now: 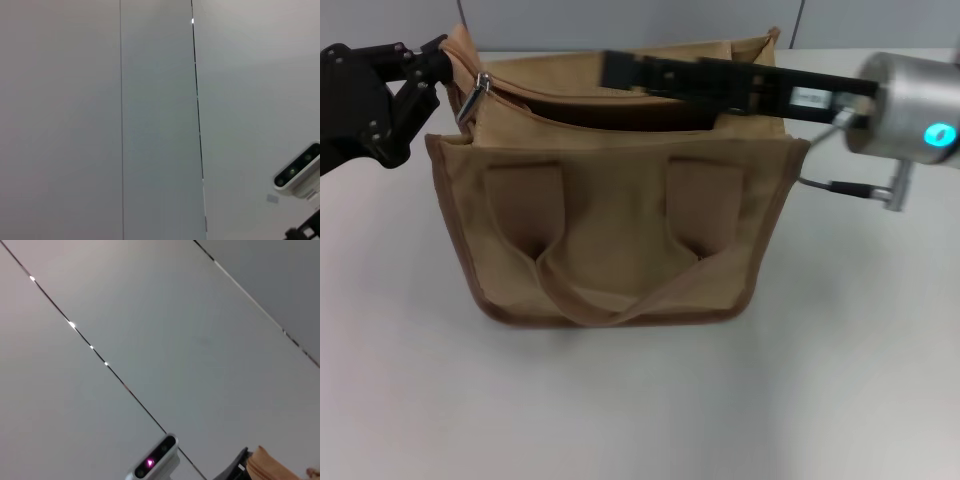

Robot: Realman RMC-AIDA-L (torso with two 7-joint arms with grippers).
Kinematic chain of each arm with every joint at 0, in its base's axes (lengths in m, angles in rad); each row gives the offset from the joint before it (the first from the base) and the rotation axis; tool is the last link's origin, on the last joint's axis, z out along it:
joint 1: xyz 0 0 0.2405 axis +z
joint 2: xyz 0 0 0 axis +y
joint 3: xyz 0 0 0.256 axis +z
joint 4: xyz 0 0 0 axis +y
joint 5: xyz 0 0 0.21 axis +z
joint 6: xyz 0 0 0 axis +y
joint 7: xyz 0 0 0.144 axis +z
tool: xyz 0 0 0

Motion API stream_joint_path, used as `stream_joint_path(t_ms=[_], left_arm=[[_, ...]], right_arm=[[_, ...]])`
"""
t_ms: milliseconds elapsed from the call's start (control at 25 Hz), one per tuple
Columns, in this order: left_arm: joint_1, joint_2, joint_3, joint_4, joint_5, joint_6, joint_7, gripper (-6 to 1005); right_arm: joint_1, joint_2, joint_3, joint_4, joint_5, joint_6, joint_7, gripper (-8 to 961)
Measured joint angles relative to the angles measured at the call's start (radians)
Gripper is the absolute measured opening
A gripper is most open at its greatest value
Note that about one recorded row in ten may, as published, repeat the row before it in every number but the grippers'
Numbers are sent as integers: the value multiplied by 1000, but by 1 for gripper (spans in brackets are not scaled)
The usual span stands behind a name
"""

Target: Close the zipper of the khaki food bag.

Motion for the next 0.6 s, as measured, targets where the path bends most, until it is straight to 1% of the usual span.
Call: stream_joint_path(t_ms=[200,400,600], left_arm=[[3,-3,0,-2,-7,-1,2,27],[4,-14,0,-2,-8,-2,7,27],[3,-22,0,-2,-8,-3,8,28]], right_arm=[[71,3,-52,59,6,67,16,563],[108,7,-70,111,9,117,26,404],[137,7,-74,159,8,154,27,405]])
